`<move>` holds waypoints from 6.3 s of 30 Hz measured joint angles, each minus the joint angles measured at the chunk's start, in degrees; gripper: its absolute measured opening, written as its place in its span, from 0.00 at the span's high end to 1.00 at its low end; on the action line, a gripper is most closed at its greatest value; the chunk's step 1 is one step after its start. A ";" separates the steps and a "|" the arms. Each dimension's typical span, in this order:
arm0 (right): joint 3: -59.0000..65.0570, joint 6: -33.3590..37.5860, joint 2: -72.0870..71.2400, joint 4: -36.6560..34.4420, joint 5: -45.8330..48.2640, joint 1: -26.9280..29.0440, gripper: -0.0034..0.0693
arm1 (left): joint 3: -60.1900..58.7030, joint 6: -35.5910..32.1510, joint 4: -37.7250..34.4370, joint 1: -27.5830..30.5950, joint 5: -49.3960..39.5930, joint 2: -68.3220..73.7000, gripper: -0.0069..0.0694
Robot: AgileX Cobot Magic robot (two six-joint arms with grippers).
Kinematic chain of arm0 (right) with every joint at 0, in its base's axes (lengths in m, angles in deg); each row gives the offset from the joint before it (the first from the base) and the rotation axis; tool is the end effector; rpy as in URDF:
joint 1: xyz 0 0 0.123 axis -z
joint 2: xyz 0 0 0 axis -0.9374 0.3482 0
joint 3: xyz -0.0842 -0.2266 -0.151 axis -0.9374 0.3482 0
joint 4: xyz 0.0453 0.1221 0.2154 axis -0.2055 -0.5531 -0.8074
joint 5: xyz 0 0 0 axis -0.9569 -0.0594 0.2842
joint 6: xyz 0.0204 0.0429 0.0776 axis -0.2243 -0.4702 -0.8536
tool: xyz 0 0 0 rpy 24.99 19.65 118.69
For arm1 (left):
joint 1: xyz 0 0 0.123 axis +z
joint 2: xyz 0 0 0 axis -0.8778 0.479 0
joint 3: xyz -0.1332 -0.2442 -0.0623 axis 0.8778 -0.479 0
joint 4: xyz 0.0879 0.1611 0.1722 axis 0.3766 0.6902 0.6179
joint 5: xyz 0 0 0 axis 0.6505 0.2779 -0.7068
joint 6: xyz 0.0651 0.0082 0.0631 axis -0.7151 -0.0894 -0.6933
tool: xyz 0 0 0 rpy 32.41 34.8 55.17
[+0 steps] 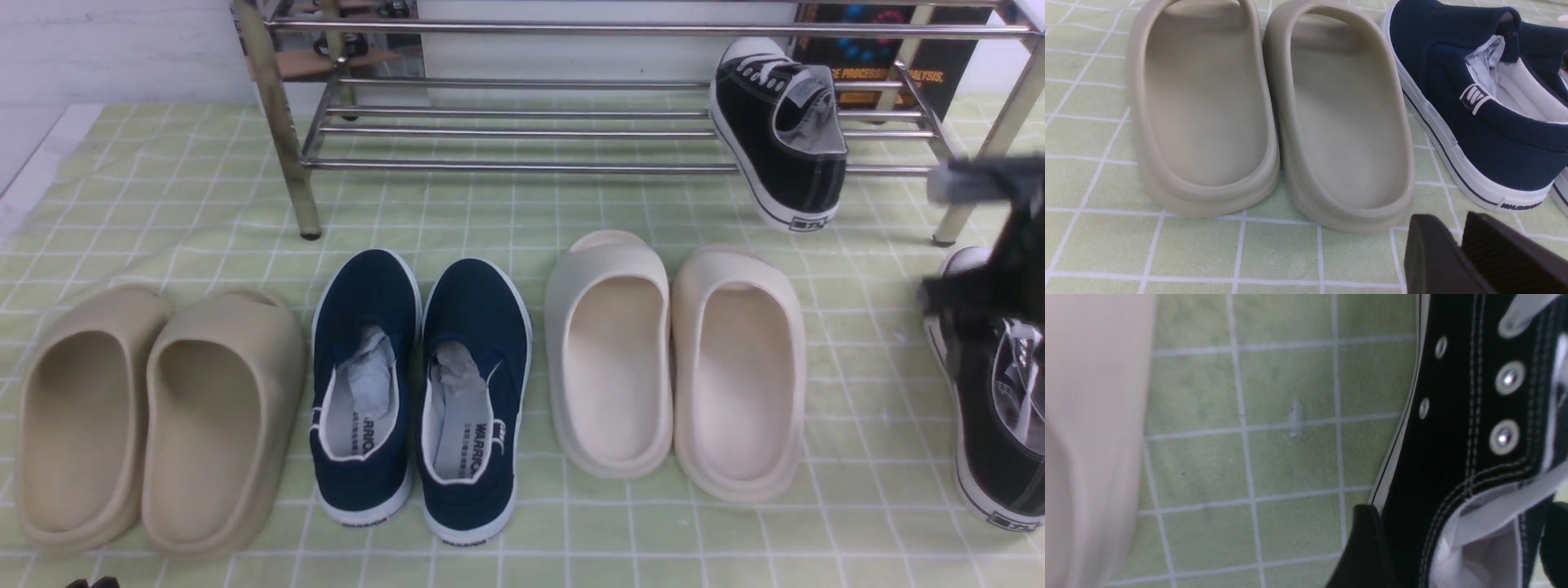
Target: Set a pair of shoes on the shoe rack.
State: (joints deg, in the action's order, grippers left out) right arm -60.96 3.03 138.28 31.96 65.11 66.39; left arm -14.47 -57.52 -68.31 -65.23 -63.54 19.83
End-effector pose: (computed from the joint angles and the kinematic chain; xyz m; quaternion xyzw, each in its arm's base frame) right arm 0.3293 0.0143 0.2266 0.0786 0.9948 -0.0154 0.0636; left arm 0.0515 -0.0062 0.1679 -0.0355 0.8135 -0.0819 0.5747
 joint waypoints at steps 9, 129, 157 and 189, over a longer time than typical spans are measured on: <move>4.66 -1.04 5.57 1.78 -7.37 0.47 0.44 | 0.00 0.00 0.00 0.00 0.00 0.00 0.73; -36.53 17.81 10.92 -5.06 -8.82 5.80 0.81 | 0.00 -0.07 0.00 0.00 0.00 0.00 0.61; -36.53 18.80 15.75 -10.41 -10.25 6.10 0.29 | 0.00 -0.07 0.00 0.00 0.00 0.00 0.60; 41.17 33.49 -65.32 -17.63 -46.31 6.10 0.95 | 0.00 -0.07 0.00 0.00 0.05 0.00 0.60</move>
State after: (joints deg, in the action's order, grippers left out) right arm -19.79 36.52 72.97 14.33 18.80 72.49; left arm -14.47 -57.59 -68.31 -65.23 -63.49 19.83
